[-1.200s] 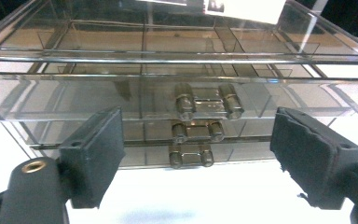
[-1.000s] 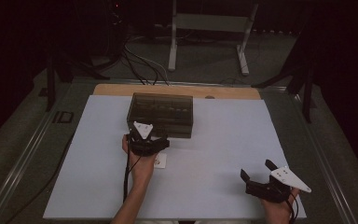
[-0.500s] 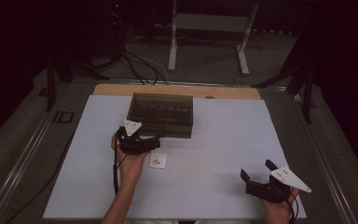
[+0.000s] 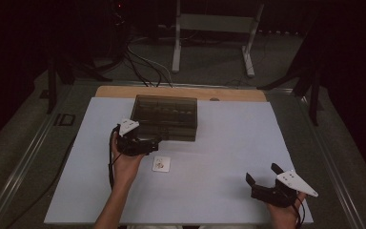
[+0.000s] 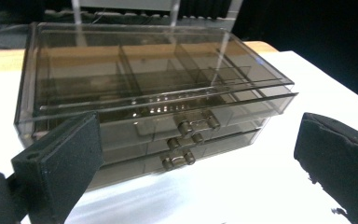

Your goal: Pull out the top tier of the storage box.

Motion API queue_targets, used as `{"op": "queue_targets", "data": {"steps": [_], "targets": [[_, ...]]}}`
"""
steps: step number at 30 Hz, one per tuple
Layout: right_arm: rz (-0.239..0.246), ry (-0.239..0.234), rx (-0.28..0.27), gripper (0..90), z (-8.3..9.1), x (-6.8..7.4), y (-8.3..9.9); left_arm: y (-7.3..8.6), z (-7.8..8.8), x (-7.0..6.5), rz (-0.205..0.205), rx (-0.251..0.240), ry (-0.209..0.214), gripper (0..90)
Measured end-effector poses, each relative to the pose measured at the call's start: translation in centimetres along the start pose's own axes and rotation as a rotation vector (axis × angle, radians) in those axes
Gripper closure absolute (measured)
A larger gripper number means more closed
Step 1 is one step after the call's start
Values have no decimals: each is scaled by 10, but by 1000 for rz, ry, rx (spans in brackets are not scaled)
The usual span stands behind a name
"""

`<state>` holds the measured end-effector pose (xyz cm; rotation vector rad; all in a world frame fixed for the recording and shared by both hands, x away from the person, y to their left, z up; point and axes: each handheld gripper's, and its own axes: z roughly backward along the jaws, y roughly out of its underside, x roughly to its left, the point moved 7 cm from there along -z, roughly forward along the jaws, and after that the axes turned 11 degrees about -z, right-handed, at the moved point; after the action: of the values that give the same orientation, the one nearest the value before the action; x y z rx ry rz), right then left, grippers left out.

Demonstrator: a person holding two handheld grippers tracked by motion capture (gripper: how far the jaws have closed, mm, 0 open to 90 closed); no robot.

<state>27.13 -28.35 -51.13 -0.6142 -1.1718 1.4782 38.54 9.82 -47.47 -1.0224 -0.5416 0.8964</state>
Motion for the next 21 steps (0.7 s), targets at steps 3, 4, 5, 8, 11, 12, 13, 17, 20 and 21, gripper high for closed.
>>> {"op": "queue_targets", "data": {"steps": [3, 4, 5, 8, 11, 12, 13, 17, 20, 21], "targets": [[1, -1, 1, 0, 0, 0, 0, -1, 0, 0, -22, -4, 22, 27], [1, -1, 1, 0, 0, 0, 0, -1, 0, 0, -24, -3, 30, 27], [1, 0, 1, 0, 0, 0, 0, -1, 0, 0, -28, -3, 37, 27], [2, -1, 1, 0, 0, 0, 0, -2, 1, 1, -38, -8, 54, 27], [1, 0, 1, 0, 0, 0, 0, -6, 3, 1, -21, -41, 110, 27], [0, -1, 2, 0, 0, 0, 0, -7, 3, 1, -25, -39, 120, 27], [0, -1, 2, 0, 0, 0, 0, -7, 3, 1, -33, -35, 129, 27], [1, 0, 3, 0, 0, 0, 0, -8, 3, 2, -53, 2, 163, 27], [2, 0, 3, 0, 0, 0, 0, -11, 3, 3, -95, 15, 176, 27], [1, -1, 2, 0, 0, 0, 0, -11, 3, 2, -106, 19, 184, 27]]}}
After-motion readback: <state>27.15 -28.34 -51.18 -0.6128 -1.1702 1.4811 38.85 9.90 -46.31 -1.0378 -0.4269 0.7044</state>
